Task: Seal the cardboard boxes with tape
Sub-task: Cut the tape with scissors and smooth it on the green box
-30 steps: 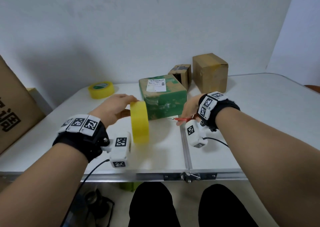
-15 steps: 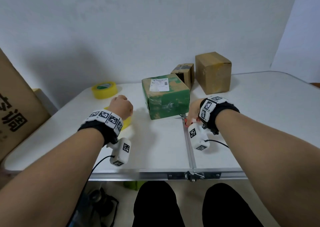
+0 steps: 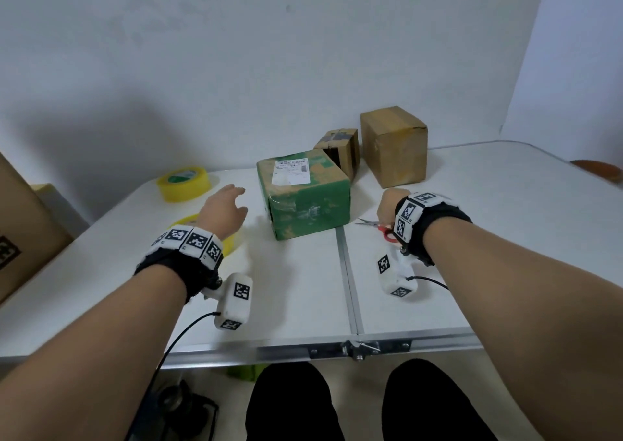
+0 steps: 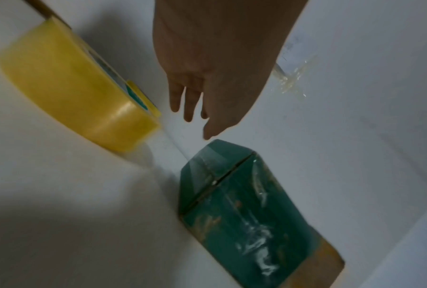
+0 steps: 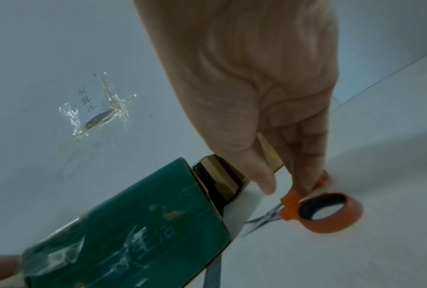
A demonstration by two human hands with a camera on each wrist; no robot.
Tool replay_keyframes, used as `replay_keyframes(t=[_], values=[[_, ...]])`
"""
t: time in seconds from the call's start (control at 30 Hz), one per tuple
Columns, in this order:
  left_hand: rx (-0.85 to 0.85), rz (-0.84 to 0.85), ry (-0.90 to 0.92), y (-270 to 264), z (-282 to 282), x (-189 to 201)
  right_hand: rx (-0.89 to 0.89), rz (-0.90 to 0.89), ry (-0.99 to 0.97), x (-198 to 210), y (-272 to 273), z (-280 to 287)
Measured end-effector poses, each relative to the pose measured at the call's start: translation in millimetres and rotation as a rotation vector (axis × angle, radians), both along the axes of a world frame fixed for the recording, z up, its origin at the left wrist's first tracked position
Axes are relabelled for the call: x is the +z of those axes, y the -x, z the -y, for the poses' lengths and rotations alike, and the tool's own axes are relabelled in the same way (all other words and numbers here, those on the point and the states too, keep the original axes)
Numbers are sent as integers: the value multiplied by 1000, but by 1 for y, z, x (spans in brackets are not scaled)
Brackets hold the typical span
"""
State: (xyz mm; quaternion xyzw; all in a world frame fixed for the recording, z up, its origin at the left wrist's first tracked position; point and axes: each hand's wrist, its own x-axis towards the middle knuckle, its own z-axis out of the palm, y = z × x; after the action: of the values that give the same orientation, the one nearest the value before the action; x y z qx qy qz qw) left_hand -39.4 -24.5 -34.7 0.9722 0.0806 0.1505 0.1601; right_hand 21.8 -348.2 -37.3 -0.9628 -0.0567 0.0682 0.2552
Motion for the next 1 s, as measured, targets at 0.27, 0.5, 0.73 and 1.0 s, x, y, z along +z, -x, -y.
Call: replay_keyframes(t=[0.27, 0.5, 0.73, 1.0], values=[[-107, 251, 293, 2, 32, 28, 105, 416, -141, 42, -1, -42], [-227, 111, 147, -18, 28, 10, 433, 434, 8, 29, -9, -111], [-283, 200, -4, -24, 25, -1, 416, 415, 266, 15, -15, -115], [-321, 28, -147, -20, 24, -13, 358, 429, 228, 10, -12, -115]])
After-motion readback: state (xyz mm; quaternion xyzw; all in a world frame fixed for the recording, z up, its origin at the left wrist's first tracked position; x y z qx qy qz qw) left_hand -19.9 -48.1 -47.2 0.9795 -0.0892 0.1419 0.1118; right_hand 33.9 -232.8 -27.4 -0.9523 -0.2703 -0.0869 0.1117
